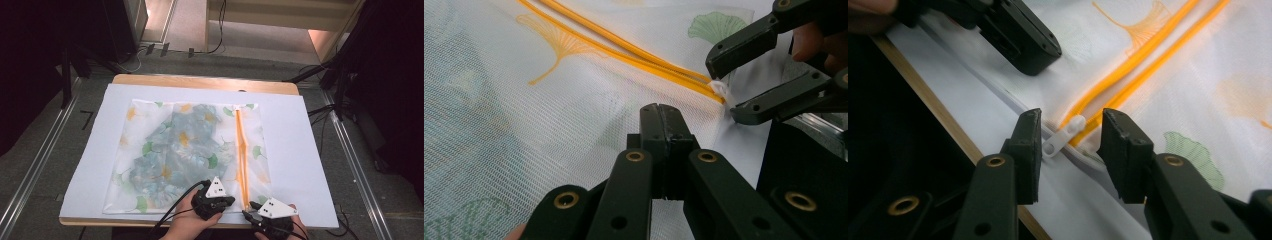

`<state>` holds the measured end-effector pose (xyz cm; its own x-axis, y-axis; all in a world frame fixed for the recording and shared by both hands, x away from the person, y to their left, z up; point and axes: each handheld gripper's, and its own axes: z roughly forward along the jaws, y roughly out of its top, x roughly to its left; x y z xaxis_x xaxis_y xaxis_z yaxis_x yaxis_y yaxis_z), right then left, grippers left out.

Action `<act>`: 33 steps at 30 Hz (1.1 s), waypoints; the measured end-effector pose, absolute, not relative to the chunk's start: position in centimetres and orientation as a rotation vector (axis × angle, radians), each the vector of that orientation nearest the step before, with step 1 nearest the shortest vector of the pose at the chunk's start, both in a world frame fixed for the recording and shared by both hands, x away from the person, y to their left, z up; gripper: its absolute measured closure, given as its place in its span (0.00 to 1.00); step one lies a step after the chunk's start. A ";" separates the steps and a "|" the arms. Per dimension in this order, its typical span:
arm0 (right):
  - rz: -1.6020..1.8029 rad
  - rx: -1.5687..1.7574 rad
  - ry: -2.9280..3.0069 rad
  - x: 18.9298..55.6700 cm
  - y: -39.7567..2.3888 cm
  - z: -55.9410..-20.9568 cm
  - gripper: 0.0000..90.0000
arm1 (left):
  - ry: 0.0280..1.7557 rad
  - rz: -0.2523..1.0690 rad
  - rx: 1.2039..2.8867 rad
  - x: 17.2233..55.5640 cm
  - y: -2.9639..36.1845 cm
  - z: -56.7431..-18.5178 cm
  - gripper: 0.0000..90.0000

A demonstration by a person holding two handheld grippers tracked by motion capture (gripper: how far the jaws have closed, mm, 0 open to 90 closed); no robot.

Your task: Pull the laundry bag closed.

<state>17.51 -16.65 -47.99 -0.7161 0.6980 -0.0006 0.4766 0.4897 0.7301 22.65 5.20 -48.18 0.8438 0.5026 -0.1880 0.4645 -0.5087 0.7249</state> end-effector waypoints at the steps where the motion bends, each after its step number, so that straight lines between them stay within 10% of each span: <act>1: 1.053 0.990 2.443 17.5 -16.6 -48.1 0.70 | 0.702 0.054 2.189 22.7 5.2 -48.2 1.00; 7: 1.048 0.952 2.455 17.3 -16.5 -48.1 0.68 | 0.711 0.044 2.185 22.8 5.3 -48.2 1.00; 20: 1.120 1.014 2.454 17.7 -18.1 -47.3 0.99 | 0.710 0.035 2.184 22.8 5.3 -48.2 1.00; 33: 1.152 1.008 2.452 17.9 -17.7 -46.8 1.00 | 0.710 0.042 2.182 22.8 5.3 -48.2 1.00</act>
